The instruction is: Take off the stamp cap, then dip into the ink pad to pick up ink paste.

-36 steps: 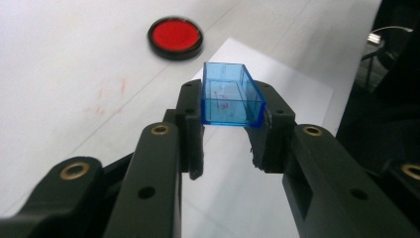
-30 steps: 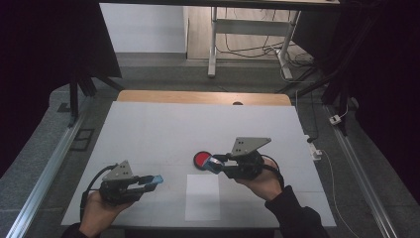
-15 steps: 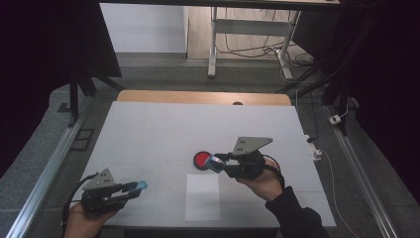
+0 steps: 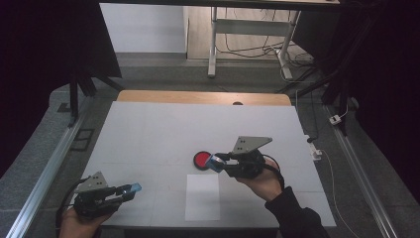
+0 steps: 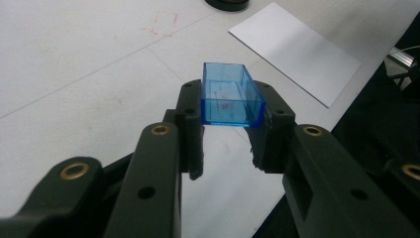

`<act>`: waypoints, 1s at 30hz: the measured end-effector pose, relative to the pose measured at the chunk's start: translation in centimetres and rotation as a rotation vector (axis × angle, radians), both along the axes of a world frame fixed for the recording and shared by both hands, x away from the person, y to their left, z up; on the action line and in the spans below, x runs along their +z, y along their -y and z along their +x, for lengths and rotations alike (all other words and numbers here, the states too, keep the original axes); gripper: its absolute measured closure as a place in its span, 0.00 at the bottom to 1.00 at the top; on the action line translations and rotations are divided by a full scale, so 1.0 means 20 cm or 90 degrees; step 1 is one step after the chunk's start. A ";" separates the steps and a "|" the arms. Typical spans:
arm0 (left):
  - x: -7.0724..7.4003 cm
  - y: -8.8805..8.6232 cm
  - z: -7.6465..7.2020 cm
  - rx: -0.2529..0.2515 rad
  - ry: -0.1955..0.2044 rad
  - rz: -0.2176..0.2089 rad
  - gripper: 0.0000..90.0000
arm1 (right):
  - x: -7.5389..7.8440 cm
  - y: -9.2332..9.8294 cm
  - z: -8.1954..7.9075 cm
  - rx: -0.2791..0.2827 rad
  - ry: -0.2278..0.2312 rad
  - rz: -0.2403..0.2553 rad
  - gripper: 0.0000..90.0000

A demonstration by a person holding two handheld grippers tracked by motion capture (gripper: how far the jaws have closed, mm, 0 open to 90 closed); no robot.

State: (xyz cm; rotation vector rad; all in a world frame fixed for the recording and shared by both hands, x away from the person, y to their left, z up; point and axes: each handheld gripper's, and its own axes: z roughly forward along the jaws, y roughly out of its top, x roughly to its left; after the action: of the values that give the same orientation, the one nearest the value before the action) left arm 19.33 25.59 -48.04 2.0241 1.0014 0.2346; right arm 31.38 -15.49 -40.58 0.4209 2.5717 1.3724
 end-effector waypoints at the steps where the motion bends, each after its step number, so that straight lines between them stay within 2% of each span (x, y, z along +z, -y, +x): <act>1: 0.00 0.00 0.00 -0.001 -0.001 0.000 0.76 | 0.00 0.00 0.00 -0.002 -0.001 -0.001 0.79; 17: 0.00 0.00 0.01 -0.005 -0.009 0.000 0.76 | -0.02 -0.01 0.04 -0.027 -0.016 -0.002 0.79; 30: -0.01 0.01 0.01 -0.010 -0.016 0.004 0.76 | -0.05 -0.03 0.10 -0.041 -0.016 -0.019 0.79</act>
State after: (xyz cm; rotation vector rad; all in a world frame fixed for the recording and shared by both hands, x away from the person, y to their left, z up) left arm 19.58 25.43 -48.19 2.0448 1.0007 0.2042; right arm 33.40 -14.79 -41.61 0.5145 2.5716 1.3149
